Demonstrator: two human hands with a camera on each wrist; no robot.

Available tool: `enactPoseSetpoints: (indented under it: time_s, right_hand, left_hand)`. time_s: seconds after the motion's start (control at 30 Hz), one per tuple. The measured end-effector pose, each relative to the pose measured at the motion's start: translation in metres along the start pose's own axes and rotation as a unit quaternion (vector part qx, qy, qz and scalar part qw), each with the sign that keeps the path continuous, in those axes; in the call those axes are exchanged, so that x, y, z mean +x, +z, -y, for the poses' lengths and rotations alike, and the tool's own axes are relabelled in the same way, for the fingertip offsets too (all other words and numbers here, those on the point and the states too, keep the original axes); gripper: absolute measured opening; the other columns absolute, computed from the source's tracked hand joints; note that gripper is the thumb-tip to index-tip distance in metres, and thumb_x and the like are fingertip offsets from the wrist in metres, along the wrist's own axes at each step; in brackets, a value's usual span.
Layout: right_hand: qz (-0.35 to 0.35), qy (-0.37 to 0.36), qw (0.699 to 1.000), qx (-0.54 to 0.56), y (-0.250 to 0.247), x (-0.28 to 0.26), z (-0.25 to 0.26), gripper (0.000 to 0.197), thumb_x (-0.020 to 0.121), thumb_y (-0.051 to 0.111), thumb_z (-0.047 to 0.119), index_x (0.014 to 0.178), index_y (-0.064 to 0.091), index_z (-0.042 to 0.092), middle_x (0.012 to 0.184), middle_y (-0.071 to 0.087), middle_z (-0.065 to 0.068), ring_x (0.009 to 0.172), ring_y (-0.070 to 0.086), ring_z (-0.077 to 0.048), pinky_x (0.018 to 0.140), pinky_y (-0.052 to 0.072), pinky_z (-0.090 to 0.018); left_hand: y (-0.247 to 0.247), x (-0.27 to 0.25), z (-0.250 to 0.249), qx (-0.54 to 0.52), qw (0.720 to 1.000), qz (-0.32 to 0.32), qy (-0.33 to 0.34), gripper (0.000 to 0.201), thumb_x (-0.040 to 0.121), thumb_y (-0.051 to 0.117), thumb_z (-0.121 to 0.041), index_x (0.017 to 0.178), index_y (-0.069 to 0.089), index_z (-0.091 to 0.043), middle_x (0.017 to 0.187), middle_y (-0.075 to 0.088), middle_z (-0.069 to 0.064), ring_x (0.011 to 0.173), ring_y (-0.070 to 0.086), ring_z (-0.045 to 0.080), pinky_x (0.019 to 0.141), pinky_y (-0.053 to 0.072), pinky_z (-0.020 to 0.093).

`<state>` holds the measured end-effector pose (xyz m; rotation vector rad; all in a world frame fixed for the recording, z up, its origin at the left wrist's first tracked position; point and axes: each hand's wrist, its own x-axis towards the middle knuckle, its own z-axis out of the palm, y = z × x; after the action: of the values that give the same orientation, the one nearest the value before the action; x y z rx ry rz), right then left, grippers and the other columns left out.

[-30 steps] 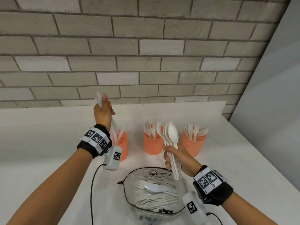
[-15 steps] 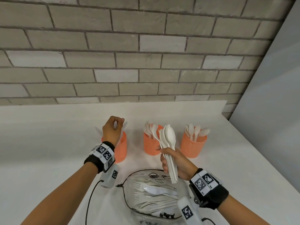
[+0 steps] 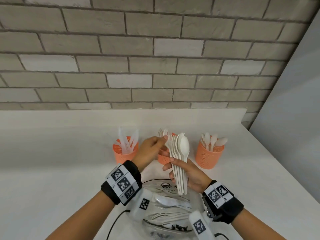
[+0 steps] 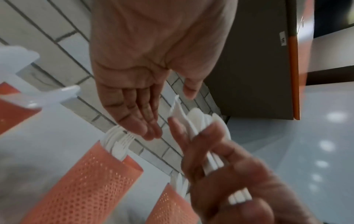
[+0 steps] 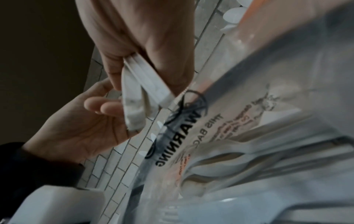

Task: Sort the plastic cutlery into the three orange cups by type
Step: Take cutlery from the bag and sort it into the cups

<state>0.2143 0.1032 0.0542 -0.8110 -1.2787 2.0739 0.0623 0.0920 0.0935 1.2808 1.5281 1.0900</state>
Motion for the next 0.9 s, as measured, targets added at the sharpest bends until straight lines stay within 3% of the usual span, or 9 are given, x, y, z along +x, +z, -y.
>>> enactPoseSetpoints:
  time_s: [0.1,0.23,0.4,0.47,0.53,0.6,0.67,0.77,0.9]
  right_hand:
    - [0.016,0.004,1.000,-0.007,0.002,-0.005,-0.001,0.026,0.087,0.051,0.023,0.112,0.058,0.021,0.079,0.072,-0.004,0.054,0.063,-0.012,0.049,0.052,-0.022]
    - [0.037,0.026,0.999,-0.016,-0.001,-0.012,-0.002,0.026,0.091,0.049,0.028,0.114,0.059,0.021,0.093,0.074,-0.005,0.070,0.070,-0.016,0.062,0.057,-0.025]
    - [-0.004,0.044,0.999,0.023,-0.012,-0.014,-0.005,0.036,0.093,0.044,0.027,0.127,0.051,0.016,0.100,0.071,-0.009,0.085,0.071,-0.021,0.067,0.058,-0.029]
    - [-0.037,0.043,0.998,0.030,-0.018,-0.014,-0.005,0.033,0.096,0.043,0.026,0.126,0.051,0.015,0.095,0.071,-0.009,0.080,0.071,-0.019,0.064,0.058,-0.029]
    - [-0.067,0.042,0.997,0.027,-0.024,-0.015,-0.006,0.033,0.096,0.044,0.025,0.125,0.053,0.015,0.081,0.069,-0.007,0.061,0.066,-0.014,0.056,0.056,-0.027]
    - [-0.078,0.041,0.995,0.038,-0.028,-0.017,-0.006,0.033,0.095,0.043,0.024,0.125,0.053,0.015,0.060,0.058,-0.002,0.042,0.048,-0.008,0.045,0.047,-0.022]
    - [-0.062,0.051,0.994,0.070,-0.027,-0.019,-0.005,0.032,0.091,0.045,0.023,0.121,0.055,0.016,0.047,0.044,0.004,0.035,0.035,-0.005,0.038,0.037,-0.018]
    - [-0.009,0.076,0.989,0.126,-0.025,-0.019,-0.004,0.031,0.077,0.063,0.024,0.107,0.059,0.015,0.039,0.036,0.006,0.030,0.031,-0.003,0.032,0.031,-0.016]
    - [0.074,0.092,0.978,0.169,-0.021,-0.018,-0.003,0.041,0.054,0.084,0.026,0.090,0.068,0.013,0.038,0.038,0.006,0.027,0.032,-0.003,0.028,0.032,-0.015]
  left_hand:
    - [0.014,-0.005,0.002,-0.052,0.998,0.011,-0.029,0.033,0.098,0.038,-0.034,0.105,0.058,-0.009,0.076,0.062,-0.001,0.066,0.060,0.009,0.059,0.049,0.018]
    - [0.021,-0.002,0.008,-0.064,0.998,-0.006,-0.022,0.028,0.100,0.035,-0.023,0.102,0.058,-0.009,0.074,0.063,0.002,0.058,0.060,0.008,0.058,0.049,0.020]
    - [0.014,0.002,0.005,-0.178,0.979,-0.103,0.008,0.030,0.102,0.027,-0.020,0.099,0.056,-0.012,0.074,0.066,0.006,0.064,0.064,0.015,0.065,0.052,0.026]
    - [0.007,0.003,0.003,-0.242,0.960,-0.134,0.030,0.029,0.102,0.026,-0.023,0.098,0.053,-0.017,0.059,0.061,0.002,0.054,0.063,0.013,0.058,0.053,0.024]
    - [0.002,0.005,0.002,-0.251,0.956,-0.148,0.032,0.026,0.102,0.030,-0.024,0.098,0.054,-0.019,0.052,0.044,0.000,0.039,0.051,0.007,0.048,0.046,0.023]
    - [0.002,0.006,0.005,-0.219,0.967,-0.129,0.006,0.020,0.099,0.037,-0.021,0.098,0.057,-0.017,0.051,0.034,-0.003,0.033,0.035,0.002,0.040,0.033,0.018]
    - [0.008,0.005,0.011,-0.186,0.979,-0.079,-0.037,0.013,0.096,0.047,-0.019,0.091,0.058,-0.016,0.043,0.035,-0.011,0.033,0.030,0.001,0.035,0.027,0.014]
    - [0.024,0.002,0.019,-0.190,0.977,0.007,-0.097,0.010,0.090,0.058,-0.020,0.087,0.054,-0.011,0.040,0.033,-0.011,0.035,0.029,0.002,0.035,0.024,0.014]
    - [0.038,-0.006,0.019,-0.270,0.948,0.113,-0.129,0.013,0.092,0.050,-0.027,0.090,0.052,-0.014,0.049,0.039,-0.008,0.039,0.030,0.003,0.037,0.021,0.013]
